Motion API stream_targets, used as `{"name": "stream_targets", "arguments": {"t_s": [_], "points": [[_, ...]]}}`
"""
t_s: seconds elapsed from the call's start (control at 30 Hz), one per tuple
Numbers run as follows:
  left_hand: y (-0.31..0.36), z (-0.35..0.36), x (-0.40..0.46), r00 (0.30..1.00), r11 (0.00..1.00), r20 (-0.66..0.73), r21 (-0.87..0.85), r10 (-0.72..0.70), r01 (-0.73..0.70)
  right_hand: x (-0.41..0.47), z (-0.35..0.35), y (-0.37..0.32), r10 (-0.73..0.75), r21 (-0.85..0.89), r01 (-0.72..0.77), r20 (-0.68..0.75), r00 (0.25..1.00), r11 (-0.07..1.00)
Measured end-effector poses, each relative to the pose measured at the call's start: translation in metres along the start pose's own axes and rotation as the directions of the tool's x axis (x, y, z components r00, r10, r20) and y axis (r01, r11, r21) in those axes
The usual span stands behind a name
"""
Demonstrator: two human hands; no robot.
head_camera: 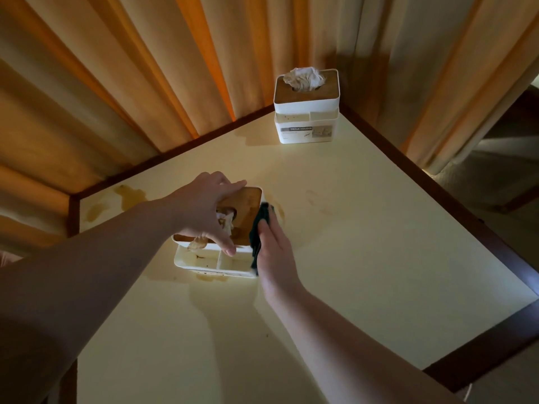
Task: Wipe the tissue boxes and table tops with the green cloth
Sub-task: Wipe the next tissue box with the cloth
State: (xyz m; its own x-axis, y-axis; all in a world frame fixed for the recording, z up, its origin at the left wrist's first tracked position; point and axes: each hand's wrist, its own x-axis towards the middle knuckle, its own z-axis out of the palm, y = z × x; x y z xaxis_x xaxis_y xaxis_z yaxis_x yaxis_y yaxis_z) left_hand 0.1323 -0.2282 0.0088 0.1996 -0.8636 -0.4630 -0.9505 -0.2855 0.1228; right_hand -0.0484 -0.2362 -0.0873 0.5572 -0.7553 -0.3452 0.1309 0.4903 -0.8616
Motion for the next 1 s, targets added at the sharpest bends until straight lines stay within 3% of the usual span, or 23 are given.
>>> {"name": "stream_targets", "arguments": {"t_s": [0.13, 0.3, 0.6, 0.87, 1.0], "points": [[0.0, 0.001, -0.001, 1.0, 1.0, 0.009, 0.006, 0.0, 0.0, 0.029, -0.001, -0.018, 0.006, 0.021, -0.005, -0.004, 1.0, 1.0], [0.0, 0.002, -0.001, 1.0, 1.0, 0.01, -0.009, -0.009, 0.009, 0.026, -0.005, -0.008, -0.033, -0.156, 0.03, -0.016, 0.999, 0.987], [0.001, 0.002, -0.001, 1.0, 1.0, 0.001, 0.002, -0.009, 0.009, -0.023, -0.003, 0.02, -0.014, -0.194, 0.011, -0.009, 1.0, 0.981], [0.001, 0.002, 0.0, 1.0, 1.0, 0.004, 0.024, -0.003, 0.003, 0.026, 0.002, -0.021, -0.051, -0.112, 0.05, -0.005, 0.999, 0.992], [0.001, 0.003, 0.0, 1.0, 1.0, 0.003, 0.017, -0.002, 0.002, 0.037, -0.002, -0.019, -0.057, -0.167, 0.056, -0.004, 0.998, 0.984]]}}
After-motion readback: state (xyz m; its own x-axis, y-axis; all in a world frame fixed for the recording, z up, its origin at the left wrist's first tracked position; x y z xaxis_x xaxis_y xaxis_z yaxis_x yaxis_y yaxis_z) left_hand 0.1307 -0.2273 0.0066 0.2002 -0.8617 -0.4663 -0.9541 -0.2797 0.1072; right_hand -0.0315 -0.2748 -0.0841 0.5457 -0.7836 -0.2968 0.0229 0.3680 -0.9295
